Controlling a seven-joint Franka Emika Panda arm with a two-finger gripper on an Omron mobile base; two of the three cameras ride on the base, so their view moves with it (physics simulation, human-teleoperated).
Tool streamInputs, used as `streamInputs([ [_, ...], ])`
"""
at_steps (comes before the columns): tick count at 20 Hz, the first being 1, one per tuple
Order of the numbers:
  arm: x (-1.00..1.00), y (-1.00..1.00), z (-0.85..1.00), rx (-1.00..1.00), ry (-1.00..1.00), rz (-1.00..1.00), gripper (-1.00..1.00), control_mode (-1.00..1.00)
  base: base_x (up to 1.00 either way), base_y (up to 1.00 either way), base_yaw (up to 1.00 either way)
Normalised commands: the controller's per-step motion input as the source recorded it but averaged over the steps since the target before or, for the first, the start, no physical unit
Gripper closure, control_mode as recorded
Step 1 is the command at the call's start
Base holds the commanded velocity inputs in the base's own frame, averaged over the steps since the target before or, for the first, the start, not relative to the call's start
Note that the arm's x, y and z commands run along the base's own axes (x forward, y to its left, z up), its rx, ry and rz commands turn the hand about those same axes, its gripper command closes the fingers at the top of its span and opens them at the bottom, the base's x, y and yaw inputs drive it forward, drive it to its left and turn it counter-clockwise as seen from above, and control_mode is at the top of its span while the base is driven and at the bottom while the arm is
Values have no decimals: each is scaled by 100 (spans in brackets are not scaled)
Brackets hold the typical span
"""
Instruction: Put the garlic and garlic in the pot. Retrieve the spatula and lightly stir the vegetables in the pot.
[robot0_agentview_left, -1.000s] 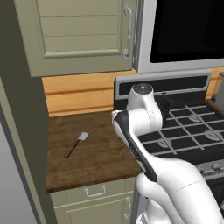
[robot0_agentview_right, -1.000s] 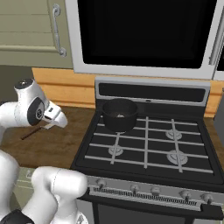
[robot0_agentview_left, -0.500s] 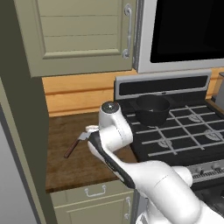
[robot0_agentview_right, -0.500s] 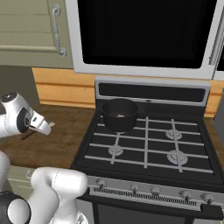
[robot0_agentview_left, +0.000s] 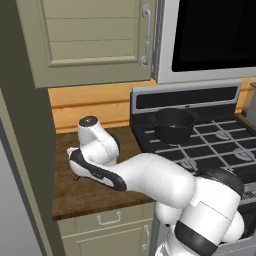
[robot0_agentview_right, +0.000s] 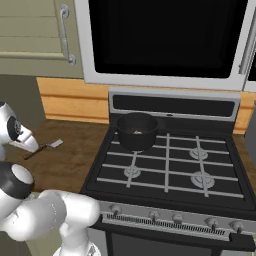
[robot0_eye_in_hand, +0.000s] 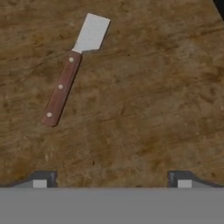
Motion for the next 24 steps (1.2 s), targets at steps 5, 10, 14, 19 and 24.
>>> streamInputs([
  [5, 27, 48, -58, -1, 0, -8, -100, -100, 0, 0, 0],
  [10, 54, 33, -41, 0, 5, -12, -100, -100, 0, 0, 0],
  [14, 59, 21, -17, 0, 8, -9, -100, -100, 0, 0, 0],
  [19, 23, 21, -31, -2, 7, -10, -100, -100, 0, 0, 0],
  [24, 21, 26, -29, -3, 5, -10, -100, -100, 0, 0, 0],
])
